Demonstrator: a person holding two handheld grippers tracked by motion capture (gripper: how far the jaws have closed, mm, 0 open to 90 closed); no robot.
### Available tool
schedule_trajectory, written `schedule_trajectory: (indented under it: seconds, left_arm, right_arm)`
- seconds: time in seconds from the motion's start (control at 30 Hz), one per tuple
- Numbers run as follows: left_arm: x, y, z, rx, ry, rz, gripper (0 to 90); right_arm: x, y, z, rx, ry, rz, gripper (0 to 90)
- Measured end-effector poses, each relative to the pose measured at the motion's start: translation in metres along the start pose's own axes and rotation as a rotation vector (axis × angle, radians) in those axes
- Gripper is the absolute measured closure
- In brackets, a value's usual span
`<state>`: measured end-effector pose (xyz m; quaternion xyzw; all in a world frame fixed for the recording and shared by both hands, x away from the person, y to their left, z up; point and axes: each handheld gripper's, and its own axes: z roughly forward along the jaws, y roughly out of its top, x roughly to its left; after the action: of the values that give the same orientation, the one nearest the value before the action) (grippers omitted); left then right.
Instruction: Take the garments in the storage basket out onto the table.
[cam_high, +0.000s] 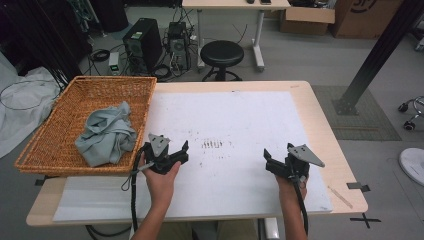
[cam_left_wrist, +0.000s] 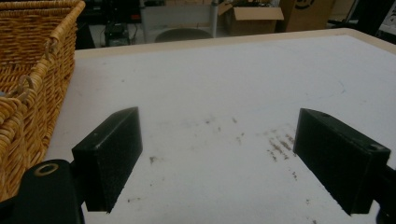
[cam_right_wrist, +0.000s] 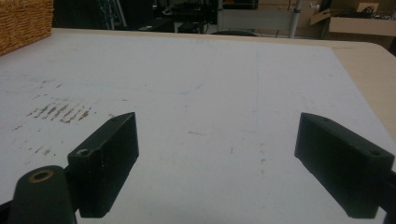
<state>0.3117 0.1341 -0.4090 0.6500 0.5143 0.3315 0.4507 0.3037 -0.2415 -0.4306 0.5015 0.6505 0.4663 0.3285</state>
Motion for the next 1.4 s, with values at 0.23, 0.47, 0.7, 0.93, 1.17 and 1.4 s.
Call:
schedule_trajectory:
  seconds: [0.23,0.47,0.7,0.93,1.17,1.4]
  left_arm:
    - [0.000,0.002,0.000,-0.007,-0.007,-0.003,16.2]
    - [-0.002,0.004,0.000,-0.017,-0.029,-0.013,16.2]
    - [0.000,0.004,-0.001,-0.042,-0.036,-0.008,16.1]
    - [0.002,0.015,-0.007,-0.063,-0.078,-0.012,16.0]
    - [0.010,0.038,-0.012,-0.107,-0.144,-0.018,15.9]
    - [0.021,0.058,-0.018,-0.151,-0.134,0.025,15.8]
  right_arm:
    - [0.000,0.001,-0.001,0.001,-0.001,-0.003,13.3]
    - [-0.001,0.002,-0.002,0.000,-0.001,-0.002,13.2]
    - [-0.002,0.001,-0.002,-0.005,-0.004,0.007,13.2]
    - [0.000,-0.001,0.002,-0.002,0.005,0.002,13.2]
    - [-0.001,-0.003,0.003,0.010,0.007,0.000,13.2]
    - [-0.002,-0.003,0.005,0.014,0.005,0.002,13.2]
